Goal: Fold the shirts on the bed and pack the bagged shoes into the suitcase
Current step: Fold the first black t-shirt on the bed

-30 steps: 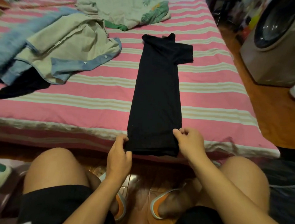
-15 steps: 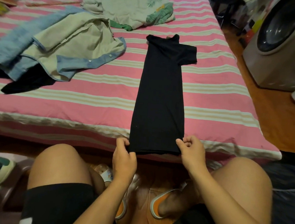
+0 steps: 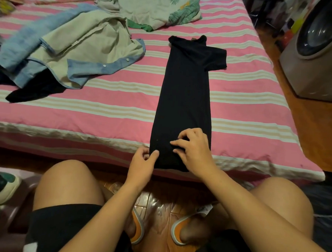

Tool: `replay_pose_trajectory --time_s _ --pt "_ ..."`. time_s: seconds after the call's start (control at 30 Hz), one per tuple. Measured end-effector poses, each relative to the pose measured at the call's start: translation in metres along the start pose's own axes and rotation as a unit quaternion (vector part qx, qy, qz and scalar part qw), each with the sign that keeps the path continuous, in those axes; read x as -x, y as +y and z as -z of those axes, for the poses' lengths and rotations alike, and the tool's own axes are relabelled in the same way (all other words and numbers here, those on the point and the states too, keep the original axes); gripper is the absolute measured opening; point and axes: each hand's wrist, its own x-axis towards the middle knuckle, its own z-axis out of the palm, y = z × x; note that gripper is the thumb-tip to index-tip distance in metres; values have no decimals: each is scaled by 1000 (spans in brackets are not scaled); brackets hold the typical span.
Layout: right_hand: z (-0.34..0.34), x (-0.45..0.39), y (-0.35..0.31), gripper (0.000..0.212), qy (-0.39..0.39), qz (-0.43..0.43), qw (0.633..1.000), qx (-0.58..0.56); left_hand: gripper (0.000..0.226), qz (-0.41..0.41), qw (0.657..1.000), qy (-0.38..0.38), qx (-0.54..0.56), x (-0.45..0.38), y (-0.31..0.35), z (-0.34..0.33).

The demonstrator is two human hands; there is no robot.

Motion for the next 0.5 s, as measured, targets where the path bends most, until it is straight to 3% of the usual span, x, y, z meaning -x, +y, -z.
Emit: replay_pose_trajectory --time_s 0.13,0.27,0.3,0.37,0.43,0.5 --pt "1 3 -2 4 25 -55 996 -66 17 30 998 -49 20 1 -8 9" --pt "17 49 4 6 -69 21 997 -43 19 69 987 -58 131 4 -9 11" --pt "24 55 7 12 -83 5 996 -46 19 87 977 -66 181 5 -6 9" --pt "40 50 15 37 -76 -105 990 -62 22 108 955 -88 262 8 -2 1" --pt "53 29 22 53 -25 -212 975 -57 26 102 956 -96 260 11 0 -5" --pt "65 9 33 33 32 -278 957 -78 24 101 961 -88 243 11 2 -6"
